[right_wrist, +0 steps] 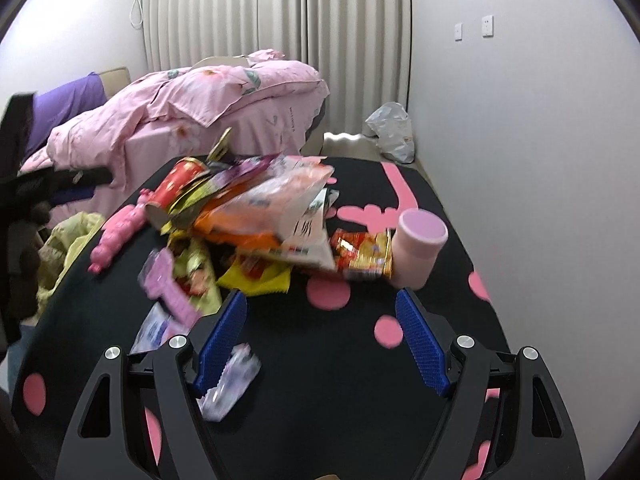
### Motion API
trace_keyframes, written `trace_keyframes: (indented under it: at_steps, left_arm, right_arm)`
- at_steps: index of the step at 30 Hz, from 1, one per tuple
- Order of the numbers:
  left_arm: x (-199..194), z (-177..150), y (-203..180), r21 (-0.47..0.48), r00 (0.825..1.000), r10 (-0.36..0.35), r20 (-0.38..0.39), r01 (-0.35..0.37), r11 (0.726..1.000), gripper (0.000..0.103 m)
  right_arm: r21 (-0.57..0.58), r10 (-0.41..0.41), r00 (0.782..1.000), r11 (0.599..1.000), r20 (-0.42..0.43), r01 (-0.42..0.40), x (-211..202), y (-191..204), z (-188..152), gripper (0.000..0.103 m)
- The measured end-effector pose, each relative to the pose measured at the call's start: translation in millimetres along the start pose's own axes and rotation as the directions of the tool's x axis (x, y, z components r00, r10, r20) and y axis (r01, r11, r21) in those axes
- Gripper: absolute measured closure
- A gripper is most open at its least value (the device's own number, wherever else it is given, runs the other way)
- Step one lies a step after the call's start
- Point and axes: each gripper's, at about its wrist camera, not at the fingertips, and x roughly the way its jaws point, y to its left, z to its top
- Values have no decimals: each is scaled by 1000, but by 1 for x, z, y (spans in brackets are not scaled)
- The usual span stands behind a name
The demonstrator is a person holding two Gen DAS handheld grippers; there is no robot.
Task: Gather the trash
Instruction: 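Reach the left gripper to the red-and-gold paper cup and grasp it, then drop the red cup into the bin with left gripper while right grasps a wrapper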
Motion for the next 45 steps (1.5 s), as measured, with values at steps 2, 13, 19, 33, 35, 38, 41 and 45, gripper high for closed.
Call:
trace_keyframes:
  at_steps: [2, 13, 19, 33, 35, 38, 41, 45]
  left_arm:
    - [31, 19, 8, -32, 998, -5, -65, 3, 999, 10]
    - [126, 41, 35, -168, 925, -119, -360, 62, 984, 43]
    - [46, 28, 13, -103, 973, -146, -179, 129, 986, 46]
    - [-68, -59, -20, 40, 990, 90, 109, -95, 995, 45]
    - [-67, -70, -14, 19, 991, 81, 102, -84, 996, 45]
    - [-66, -80, -9, -6, 995, 68, 79, -68, 998, 43]
    - [-65, -92, -9, -11, 997, 54, 51, -54, 998, 41]
    - [-62, -104, -11, -18, 1000, 11, 8, -11, 1000, 41]
  right_arm:
    - [-24, -10, 1000, 1000, 4, 10, 7, 1, 7, 29]
    - [11, 18, 997, 1000, -71, -18, 36, -10, -2, 29]
    - [17, 26, 999, 1000, -30, -25, 24, -15, 10, 29]
    - [-52, 213, 975, 976, 61, -210, 44, 46, 89, 50]
    - [-64, 216, 976, 975, 27, -214, 59, 56, 94, 60]
    - [-74, 255, 967, 964, -19, -256, 66, 62, 95, 85]
    - [-75, 258, 966, 963, -16, -258, 53, 64, 92, 90]
    - [-54, 270, 963, 961, 4, -270, 24, 54, 88, 90]
